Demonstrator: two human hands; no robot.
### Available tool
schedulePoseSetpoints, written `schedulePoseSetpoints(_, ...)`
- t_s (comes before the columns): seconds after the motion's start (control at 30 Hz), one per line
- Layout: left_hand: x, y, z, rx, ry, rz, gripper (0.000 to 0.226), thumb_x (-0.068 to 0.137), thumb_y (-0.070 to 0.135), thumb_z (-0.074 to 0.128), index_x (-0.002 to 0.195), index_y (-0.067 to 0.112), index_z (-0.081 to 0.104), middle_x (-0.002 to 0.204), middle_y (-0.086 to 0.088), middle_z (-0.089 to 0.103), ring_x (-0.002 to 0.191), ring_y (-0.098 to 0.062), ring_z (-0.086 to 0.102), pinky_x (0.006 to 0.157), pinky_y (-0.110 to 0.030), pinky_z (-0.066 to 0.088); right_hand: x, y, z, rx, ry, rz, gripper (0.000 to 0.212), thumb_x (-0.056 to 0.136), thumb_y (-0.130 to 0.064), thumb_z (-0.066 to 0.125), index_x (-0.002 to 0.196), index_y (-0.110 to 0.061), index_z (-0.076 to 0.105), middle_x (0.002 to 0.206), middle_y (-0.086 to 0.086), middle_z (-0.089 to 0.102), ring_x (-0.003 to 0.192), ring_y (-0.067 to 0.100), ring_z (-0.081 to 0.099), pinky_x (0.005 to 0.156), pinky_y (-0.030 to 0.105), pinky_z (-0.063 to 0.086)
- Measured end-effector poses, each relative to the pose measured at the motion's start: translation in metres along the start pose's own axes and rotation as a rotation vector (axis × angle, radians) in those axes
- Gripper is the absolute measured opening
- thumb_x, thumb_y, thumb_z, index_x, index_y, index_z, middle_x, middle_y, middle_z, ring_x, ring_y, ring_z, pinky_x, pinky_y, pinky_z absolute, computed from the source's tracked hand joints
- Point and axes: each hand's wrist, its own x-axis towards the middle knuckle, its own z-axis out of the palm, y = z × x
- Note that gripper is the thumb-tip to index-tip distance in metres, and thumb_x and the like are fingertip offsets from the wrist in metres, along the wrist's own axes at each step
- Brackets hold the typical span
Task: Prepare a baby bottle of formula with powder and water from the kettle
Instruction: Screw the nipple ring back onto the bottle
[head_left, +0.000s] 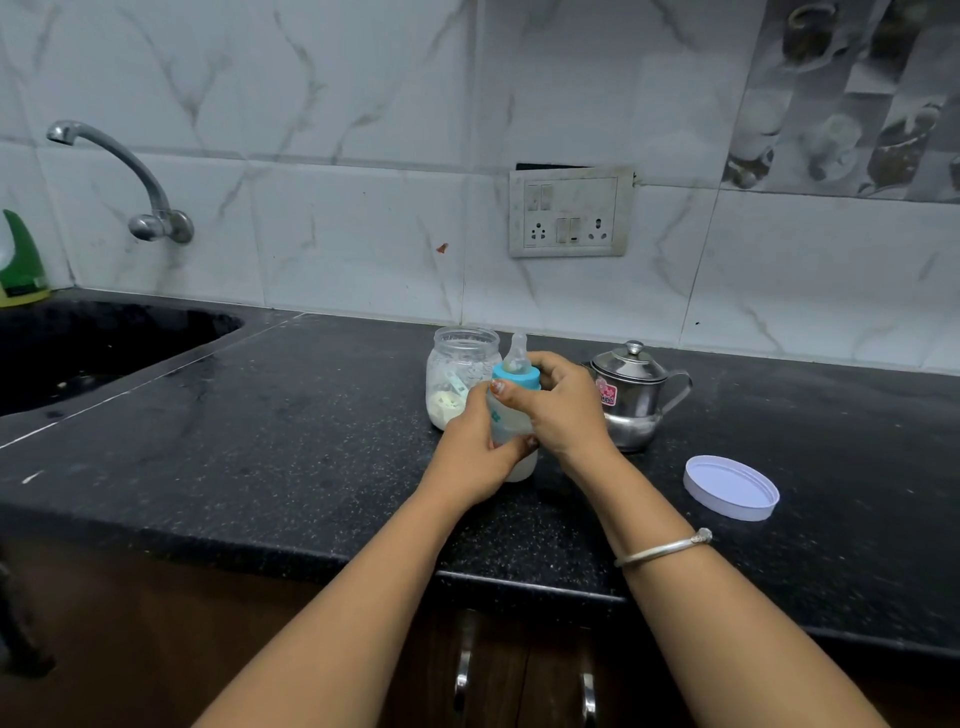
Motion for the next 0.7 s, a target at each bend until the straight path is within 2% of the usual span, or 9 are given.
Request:
schedulePoseSetpoints(0.07, 0.0, 0.002, 0.001, 0.023, 0.015, 0.013, 0.06, 0.083, 0.016, 0.066, 0.133, 0.019, 0.034, 0.112, 0.01, 0.055, 0.101, -0.005, 0.056, 0.079, -0.012, 0.042, -0.001, 0.0, 0.004, -0.078, 0.061, -0.019, 0.026, 0.065, -0.029, 0.081, 0.086, -0.028, 0.065, 0.089, 0.0, 0.073, 0.086, 0.018, 0.069, 0.082, 0.044, 0.055)
schedulePoseSetpoints(0.17, -0.001, 0.003, 0.003, 0.049, 0.031, 0.023, 0.061, 0.083, 0.014, 0.064, 0.134, 0.016, 0.032, 0.111, 0.008, 0.055, 0.102, -0.009, 0.057, 0.082, -0.017, 0.044, -0.004, -0.002, 0.007, -0.152, 0.123, -0.033, 0.03, 0.068, -0.03, 0.08, 0.093, -0.023, 0.066, 0.091, -0.001, 0.073, 0.086, 0.017, 0.068, 0.08, 0.04, 0.054)
schedulePoseSetpoints(0.33, 0.001, 0.0, 0.0, 0.016, 0.017, -0.006, 0.061, 0.079, 0.022, 0.069, 0.132, 0.022, 0.038, 0.118, 0.008, 0.058, 0.108, -0.008, 0.056, 0.091, -0.028, 0.047, -0.003, -0.002, -0.003, -0.043, 0.02, -0.033, 0.027, 0.066, -0.022, 0.083, 0.083, -0.03, 0.063, 0.087, -0.005, 0.072, 0.084, 0.014, 0.068, 0.082, 0.045, 0.055)
schedulePoseSetpoints(0.43, 0.001, 0.0, 0.0, 0.021, 0.015, -0.009, 0.058, 0.082, 0.02, 0.067, 0.132, 0.022, 0.037, 0.12, 0.008, 0.056, 0.11, -0.009, 0.054, 0.091, -0.024, 0.044, -0.001, 0.002, -0.003, -0.01, 0.011, -0.016, 0.027, 0.065, -0.023, 0.083, 0.081, -0.031, 0.064, 0.088, -0.004, 0.072, 0.085, 0.016, 0.069, 0.082, 0.047, 0.055)
schedulePoseSetpoints(0.5, 0.001, 0.0, 0.0, 0.028, 0.03, -0.009, 0.06, 0.082, 0.019, 0.067, 0.133, 0.022, 0.037, 0.12, 0.008, 0.057, 0.107, -0.007, 0.055, 0.085, -0.017, 0.043, -0.002, 0.001, 0.001, -0.031, 0.06, -0.014, 0.026, 0.065, -0.028, 0.082, 0.081, -0.031, 0.063, 0.087, -0.005, 0.072, 0.085, 0.016, 0.069, 0.081, 0.045, 0.056)
schedulePoseSetpoints(0.57, 0.0, 0.002, 0.001, 0.05, 0.042, 0.005, 0.063, 0.081, 0.016, 0.066, 0.136, 0.021, 0.035, 0.118, 0.007, 0.057, 0.103, -0.006, 0.056, 0.08, -0.013, 0.043, -0.005, -0.003, 0.006, -0.134, 0.12, -0.029, 0.028, 0.067, -0.032, 0.081, 0.088, -0.028, 0.064, 0.089, -0.004, 0.072, 0.085, 0.015, 0.067, 0.08, 0.039, 0.055)
schedulePoseSetpoints(0.63, -0.001, 0.004, 0.001, 0.088, 0.058, 0.013, 0.063, 0.08, 0.016, 0.066, 0.135, 0.018, 0.035, 0.115, 0.005, 0.059, 0.101, -0.01, 0.058, 0.078, -0.016, 0.044, -0.008, -0.006, 0.007, -0.219, 0.154, -0.052, 0.033, 0.07, -0.035, 0.079, 0.096, -0.021, 0.065, 0.091, -0.003, 0.071, 0.086, 0.014, 0.066, 0.078, 0.034, 0.053)
schedulePoseSetpoints(0.7, -0.001, 0.004, 0.0, 0.096, 0.077, 0.005, 0.06, 0.079, 0.018, 0.069, 0.131, 0.017, 0.039, 0.11, 0.004, 0.06, 0.097, -0.01, 0.059, 0.072, -0.012, 0.044, -0.009, -0.006, 0.004, -0.165, 0.101, -0.077, 0.031, 0.072, -0.033, 0.078, 0.098, -0.02, 0.065, 0.092, -0.003, 0.071, 0.087, 0.013, 0.066, 0.08, 0.036, 0.054)
